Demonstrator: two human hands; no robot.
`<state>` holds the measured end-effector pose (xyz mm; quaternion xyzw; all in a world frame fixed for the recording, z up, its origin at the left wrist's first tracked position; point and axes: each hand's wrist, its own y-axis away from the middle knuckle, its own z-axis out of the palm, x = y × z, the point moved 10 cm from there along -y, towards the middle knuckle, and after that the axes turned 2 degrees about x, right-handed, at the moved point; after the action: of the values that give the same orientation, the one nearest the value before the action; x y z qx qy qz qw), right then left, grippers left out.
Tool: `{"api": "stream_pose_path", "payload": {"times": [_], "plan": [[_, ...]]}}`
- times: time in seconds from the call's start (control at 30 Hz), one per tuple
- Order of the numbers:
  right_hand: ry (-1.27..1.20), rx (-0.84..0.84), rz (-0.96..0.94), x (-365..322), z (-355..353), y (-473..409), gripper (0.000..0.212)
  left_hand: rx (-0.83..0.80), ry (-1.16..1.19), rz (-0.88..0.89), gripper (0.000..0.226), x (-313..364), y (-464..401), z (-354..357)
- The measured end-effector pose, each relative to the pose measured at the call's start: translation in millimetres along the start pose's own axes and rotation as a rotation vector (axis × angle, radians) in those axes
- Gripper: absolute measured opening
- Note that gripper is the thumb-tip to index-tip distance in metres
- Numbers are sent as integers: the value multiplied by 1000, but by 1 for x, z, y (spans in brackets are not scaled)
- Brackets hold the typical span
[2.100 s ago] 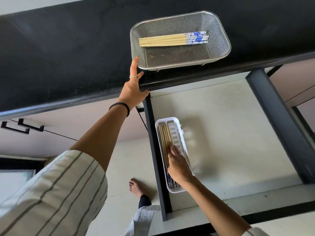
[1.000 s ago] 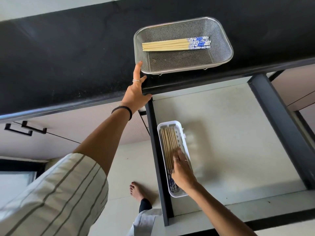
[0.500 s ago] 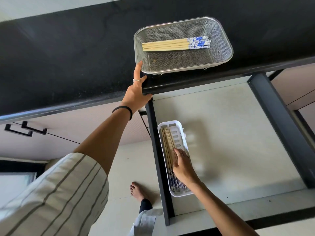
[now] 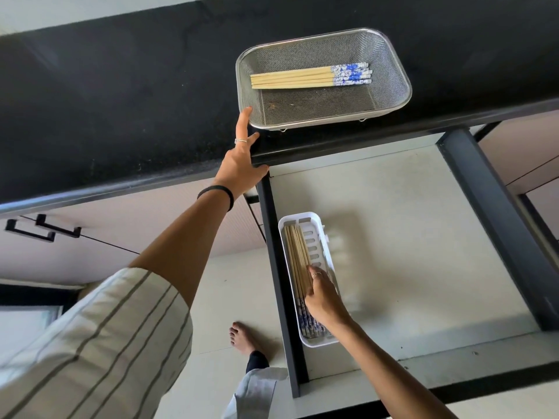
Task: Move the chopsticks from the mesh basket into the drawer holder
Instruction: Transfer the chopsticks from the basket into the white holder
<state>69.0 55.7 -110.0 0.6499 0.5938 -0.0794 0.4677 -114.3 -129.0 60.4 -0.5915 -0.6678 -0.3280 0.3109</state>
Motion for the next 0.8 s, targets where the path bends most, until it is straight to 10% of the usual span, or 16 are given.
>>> {"api": "stream_pose_path", "payload": {"times": [0.8], "plan": [[-40,7,266,2,3,-12,66,-45,-31,-19,107,10,9,-3]]}}
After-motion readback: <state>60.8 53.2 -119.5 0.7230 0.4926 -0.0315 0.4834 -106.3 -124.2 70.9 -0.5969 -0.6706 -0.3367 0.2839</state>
